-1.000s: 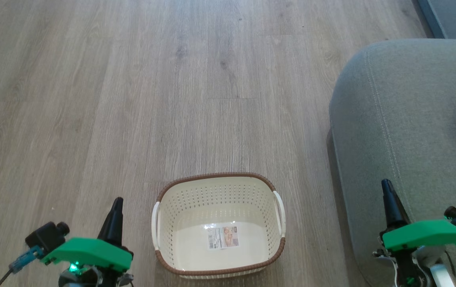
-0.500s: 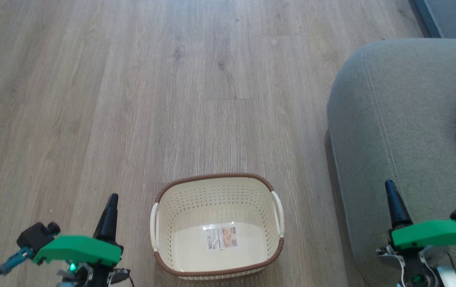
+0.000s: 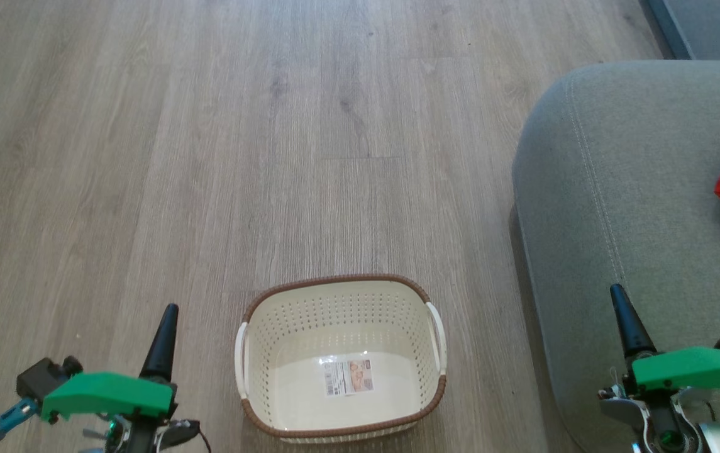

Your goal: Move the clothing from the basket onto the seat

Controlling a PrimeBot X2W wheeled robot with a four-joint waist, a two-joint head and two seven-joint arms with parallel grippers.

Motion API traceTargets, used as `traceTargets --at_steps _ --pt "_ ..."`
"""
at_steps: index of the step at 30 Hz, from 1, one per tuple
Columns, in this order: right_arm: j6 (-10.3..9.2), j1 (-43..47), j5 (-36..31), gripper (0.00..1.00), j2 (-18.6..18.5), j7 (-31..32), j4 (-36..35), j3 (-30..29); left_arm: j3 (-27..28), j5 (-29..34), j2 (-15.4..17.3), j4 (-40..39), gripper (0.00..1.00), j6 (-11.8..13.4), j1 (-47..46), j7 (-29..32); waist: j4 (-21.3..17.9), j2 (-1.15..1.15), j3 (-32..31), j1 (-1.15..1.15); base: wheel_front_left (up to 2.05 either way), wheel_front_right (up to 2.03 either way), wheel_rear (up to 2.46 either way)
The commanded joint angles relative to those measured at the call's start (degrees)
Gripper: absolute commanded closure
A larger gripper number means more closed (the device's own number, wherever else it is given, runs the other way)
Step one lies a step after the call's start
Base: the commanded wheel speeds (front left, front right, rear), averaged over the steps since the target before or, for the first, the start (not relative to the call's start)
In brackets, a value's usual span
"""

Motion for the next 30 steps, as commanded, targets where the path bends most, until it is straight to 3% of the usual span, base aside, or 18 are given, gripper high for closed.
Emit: traceTargets --at_steps 1,30 --pt "0.00 -3.33 1.57 1.00 0.09 0.50 -2.25 0.31 1.82 -1.70 0.24 -1.71 1.00 -0.53 -3.54 0.37 -0.05 0.00 -0.02 0.00 0.00 0.00 0.00" --pt "0.00 -4.15 17.72 1.00 0.35 5.43 -2.66 -1.79 5.57 -19.86 0.24 -1.60 1.00 -2.42 -4.58 5.32 -1.00 0.00 -0.37 0.00 0.00 0.00 0.00"
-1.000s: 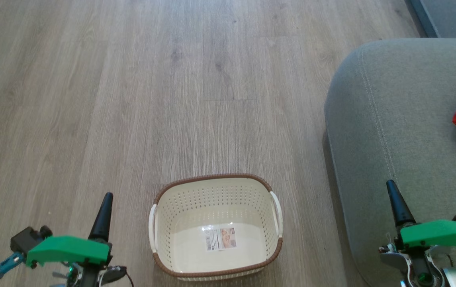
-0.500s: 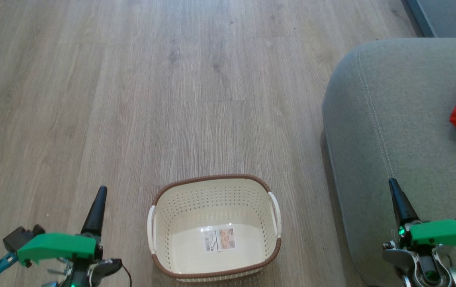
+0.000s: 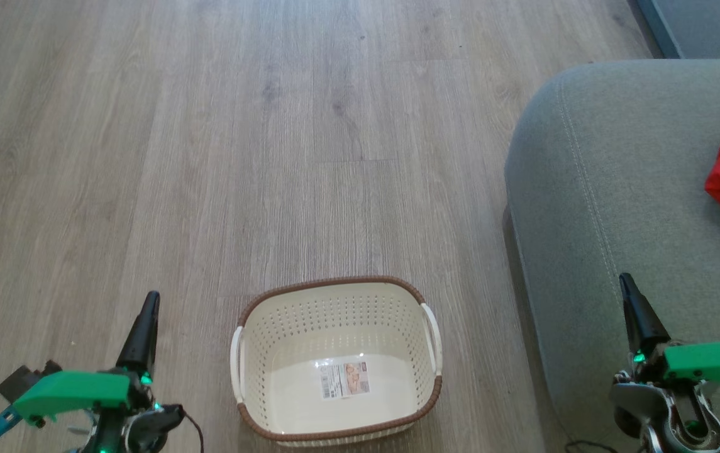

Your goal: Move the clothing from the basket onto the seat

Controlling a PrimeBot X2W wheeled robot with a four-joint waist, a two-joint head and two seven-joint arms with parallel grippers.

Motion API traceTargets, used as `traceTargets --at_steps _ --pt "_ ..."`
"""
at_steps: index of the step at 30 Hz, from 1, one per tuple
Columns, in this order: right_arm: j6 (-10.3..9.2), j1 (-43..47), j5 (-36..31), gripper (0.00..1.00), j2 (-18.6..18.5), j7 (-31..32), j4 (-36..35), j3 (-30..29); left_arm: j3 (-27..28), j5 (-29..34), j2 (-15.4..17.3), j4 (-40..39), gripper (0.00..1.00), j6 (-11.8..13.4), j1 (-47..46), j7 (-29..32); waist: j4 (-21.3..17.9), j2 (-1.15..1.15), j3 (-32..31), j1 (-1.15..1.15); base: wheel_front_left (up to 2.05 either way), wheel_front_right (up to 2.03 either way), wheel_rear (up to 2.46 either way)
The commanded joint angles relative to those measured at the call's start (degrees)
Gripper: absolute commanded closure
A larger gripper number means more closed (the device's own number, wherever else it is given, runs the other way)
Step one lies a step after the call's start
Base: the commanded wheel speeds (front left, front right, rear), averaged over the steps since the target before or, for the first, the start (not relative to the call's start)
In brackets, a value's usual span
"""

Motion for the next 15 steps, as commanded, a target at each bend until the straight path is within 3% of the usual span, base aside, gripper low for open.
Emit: traceTargets --at_steps 1,15 --pt "0.00 -2.95 1.69 1.00 0.04 0.78 -2.24 0.87 2.07 -1.68 0.32 -1.65 1.00 -0.68 -3.44 0.55 -0.05 0.00 -0.02 0.00 0.00 0.00 0.00" --pt "0.00 -3.10 4.47 1.00 0.11 1.67 -2.31 0.47 2.76 -4.81 0.30 -1.63 1.00 -1.01 -3.63 1.44 -0.21 0.00 -0.08 0.00 0.00 0.00 0.00"
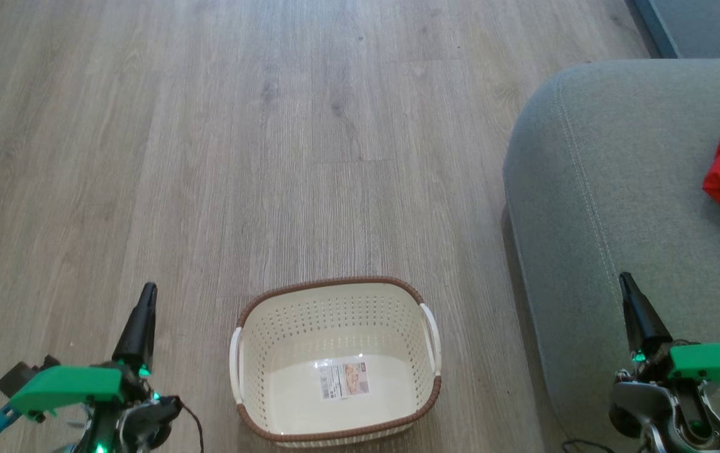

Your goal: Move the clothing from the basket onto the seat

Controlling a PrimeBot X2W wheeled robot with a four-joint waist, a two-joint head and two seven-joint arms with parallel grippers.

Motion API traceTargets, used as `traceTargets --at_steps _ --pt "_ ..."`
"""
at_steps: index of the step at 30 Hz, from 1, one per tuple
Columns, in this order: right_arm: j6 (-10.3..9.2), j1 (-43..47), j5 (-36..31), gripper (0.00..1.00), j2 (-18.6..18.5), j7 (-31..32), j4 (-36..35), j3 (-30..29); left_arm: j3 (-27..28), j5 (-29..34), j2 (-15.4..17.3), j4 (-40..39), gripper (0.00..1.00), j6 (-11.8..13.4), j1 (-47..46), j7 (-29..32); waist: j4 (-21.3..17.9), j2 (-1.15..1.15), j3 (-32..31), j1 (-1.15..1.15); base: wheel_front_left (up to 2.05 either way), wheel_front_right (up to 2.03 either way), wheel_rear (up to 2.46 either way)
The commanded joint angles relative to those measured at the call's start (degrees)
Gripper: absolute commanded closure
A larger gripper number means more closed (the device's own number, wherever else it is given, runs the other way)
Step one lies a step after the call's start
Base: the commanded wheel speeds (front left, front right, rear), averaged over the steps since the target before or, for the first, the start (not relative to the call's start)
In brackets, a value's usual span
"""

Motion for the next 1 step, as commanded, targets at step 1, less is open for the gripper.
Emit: traceTargets --at_steps 1 --pt "0.01 -3.09 0.38 1.00 -0.05 0.28 -2.22 0.91 2.32 -0.29 0.34 -1.64 1.00 -0.53 -2.65 0.30 0.01 0.00 0.00 0.00 0.00 0.00 0.00"
